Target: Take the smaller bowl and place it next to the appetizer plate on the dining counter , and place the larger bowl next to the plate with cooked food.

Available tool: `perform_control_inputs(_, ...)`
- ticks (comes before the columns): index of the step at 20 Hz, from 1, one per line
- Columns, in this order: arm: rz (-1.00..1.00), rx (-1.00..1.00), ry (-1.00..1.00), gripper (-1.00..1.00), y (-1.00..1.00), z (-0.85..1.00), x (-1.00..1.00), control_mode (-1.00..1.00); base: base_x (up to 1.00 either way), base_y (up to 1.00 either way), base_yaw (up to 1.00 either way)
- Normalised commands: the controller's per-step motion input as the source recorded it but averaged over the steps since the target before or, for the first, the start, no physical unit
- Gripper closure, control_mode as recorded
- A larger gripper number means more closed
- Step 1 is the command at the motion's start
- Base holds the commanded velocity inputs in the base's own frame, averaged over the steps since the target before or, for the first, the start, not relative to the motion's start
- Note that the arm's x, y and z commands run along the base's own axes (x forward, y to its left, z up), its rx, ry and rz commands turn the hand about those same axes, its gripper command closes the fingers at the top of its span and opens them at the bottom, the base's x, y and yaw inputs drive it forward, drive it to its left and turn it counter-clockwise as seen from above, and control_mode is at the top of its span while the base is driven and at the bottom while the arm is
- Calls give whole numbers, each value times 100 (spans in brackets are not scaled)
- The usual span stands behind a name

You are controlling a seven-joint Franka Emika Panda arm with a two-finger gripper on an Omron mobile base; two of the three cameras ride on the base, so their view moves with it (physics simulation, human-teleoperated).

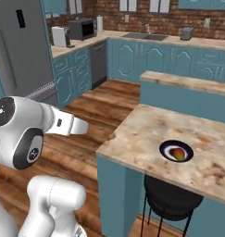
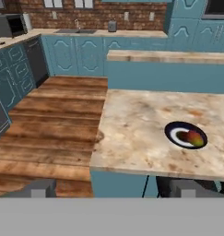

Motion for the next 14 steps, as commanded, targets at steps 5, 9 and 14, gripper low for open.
perform_control_inputs(5,0,0,0,-100,0,0,0,100,58,100,15)
perform_control_inputs(9,0,0,0,-100,0,0,0,100,93,100,8)
perform_control_inputs(14,0,0,0,-100,0,0,0,100,100,97,2)
